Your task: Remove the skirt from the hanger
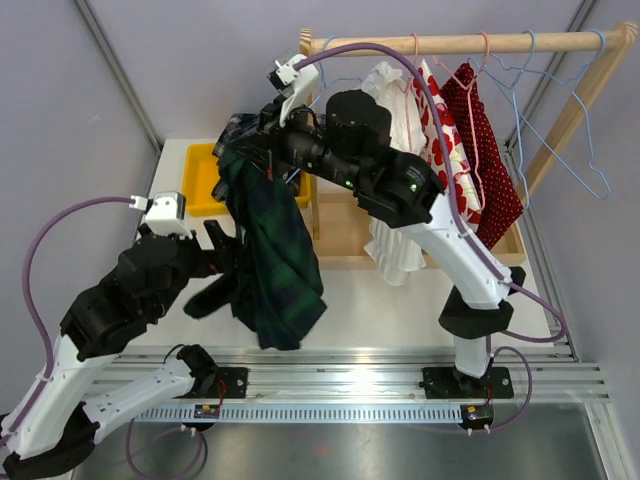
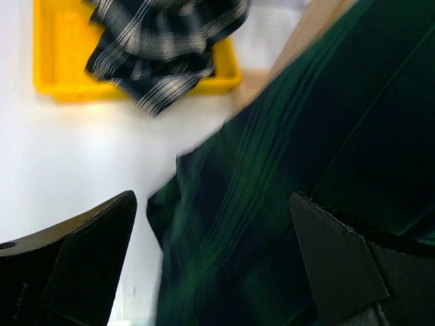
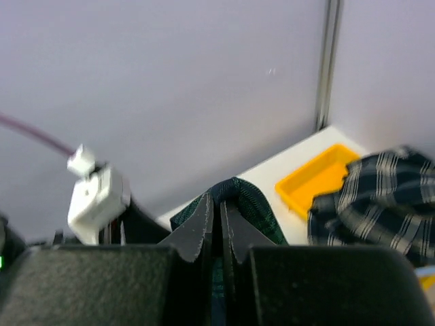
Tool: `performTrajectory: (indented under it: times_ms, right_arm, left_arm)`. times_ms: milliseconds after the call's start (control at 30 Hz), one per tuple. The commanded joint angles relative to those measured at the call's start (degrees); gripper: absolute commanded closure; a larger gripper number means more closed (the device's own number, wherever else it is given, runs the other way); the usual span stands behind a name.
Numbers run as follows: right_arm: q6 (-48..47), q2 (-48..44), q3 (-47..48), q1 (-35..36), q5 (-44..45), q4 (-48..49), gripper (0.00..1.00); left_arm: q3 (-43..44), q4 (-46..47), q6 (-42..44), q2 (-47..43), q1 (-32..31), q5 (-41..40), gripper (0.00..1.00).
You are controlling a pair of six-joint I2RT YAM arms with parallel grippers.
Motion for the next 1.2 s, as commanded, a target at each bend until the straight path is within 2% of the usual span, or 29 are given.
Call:
performTrajectory:
  times_ms: [0, 133, 167, 233, 267, 300, 367, 400, 433, 467, 567, 600, 633, 667, 700, 800, 867, 933, 1000, 1100, 1167]
  right_arm:
    - [-5.43, 1.5, 0.96, 0.15, 6.07, 24.81, 1.0]
    - [-15.51, 10.98, 8.86, -0.28, 12.31, 37.64, 1.0]
    - [-17.12, 14.05, 9.14, -1.07, 14.41, 46.55, 1.0]
    - [-19.84, 16.44, 8.79, -2.91, 14.7, 55.04, 1.0]
    - [-19.94, 19.15, 8.7, -4.05, 14.53, 63.43, 1.0]
    - [-19.42, 20.74, 9.05, -7.2, 14.35, 67.51, 1.0]
    - [-10.93, 26.34, 12.89, -11.69, 14.61, 74.46, 1.0]
    - [-7.93, 27.77, 13.27, -15.8, 15.66, 76.41, 1.0]
    - [0.19, 28.83, 12.75, -18.02, 16.8, 78.0, 1.0]
    - [2.79, 30.32, 11.0, -19.78, 16.9, 80.8, 1.0]
    - [1.86, 35.51, 13.34, -22.69, 16.64, 81.19, 0.98]
    - [0.9, 36.04, 13.53, -23.13, 13.41, 79.27, 0.92]
    - [-0.59, 35.96, 12.75, -23.4, 12.16, 77.24, 0.81]
    - [-1.65, 34.13, 8.91, -23.31, 8.06, 74.7, 0.59]
    - [-2.97, 32.81, 6.96, -23.14, 6.19, 72.67, 0.01]
    - [-6.58, 25.26, -3.66, -21.38, 4.07, 71.33, 0.01]
    - [-7.29, 18.6, -13.74, -19.46, 2.67, 76.83, 0.01]
    - [-9.72, 15.58, -16.43, -17.69, 2.31, 77.4, 0.0]
    - [-11.85, 12.24, -17.75, -14.45, 2.57, 73.9, 0.01]
    - [-16.15, 5.05, -26.16, -9.79, 4.58, 73.0, 0.0]
    - [-16.69, -2.77, -36.61, -7.15, 6.69, 75.37, 0.01]
  left_arm:
    - [-5.21, -1.86, -4.71, -5.66, -0.05, -7.2, 0.01]
    - [-11.19, -1.07, -7.79, -11.04, -0.05, -10.47, 0.01]
    - [-12.07, -1.07, -9.1, -11.92, -0.05, -10.56, 0.01]
    - [-14.88, -1.24, -10.07, -13.59, -0.05, -11.08, 0.01]
    - [-15.85, -1.25, -10.95, -14.12, -0.05, -11.08, 0.01]
    - [-17.86, -1.25, -11.13, -14.47, -0.05, -11.17, 0.01]
    - [-19.89, -1.16, -12.01, -15.7, -0.05, -11.17, 0.02]
    - [-20.77, -0.98, -12.27, -16.14, -0.05, -11.08, 0.02]
    - [-22.69, -0.63, -12.62, -16.84, -0.05, -11.0, 0.02]
    - [-23.24, -0.11, -12.63, -17.11, -0.05, -10.91, 0.02]
    - [-23.68, 1.74, -11.05, -17.55, -0.05, -10.47, 0.02]
    - [-24.03, 2.35, -10.52, -17.29, -0.05, -10.47, 0.02]
    - [-24.29, 3.4, -9.65, -16.85, -0.05, -10.29, 0.01]
    - [-24.12, 3.59, -9.64, -15.19, -0.05, -10.21, 0.01]
    - [-24.03, 3.76, -9.73, -14.05, -0.05, -10.03, 0.02]
    - [-24.47, 5.6, -9.55, -10.87, -0.05, -9.94, 0.02]
    - [-24.56, 5.96, -9.55, -10.52, -0.05, -10.12, 0.02]
    - [-24.47, 5.7, -9.64, -11.39, -0.05, -10.91, 0.01]
    - [-24.3, 5.7, -9.46, -12.45, -0.05, -11.43, 0.01]
    - [-23.24, 7.01, -6.4, -13.07, -0.05, -8.47, 0.01]
    - [-23.16, 10.87, -1.04, -9.4, -0.05, -6.08, 0.01]
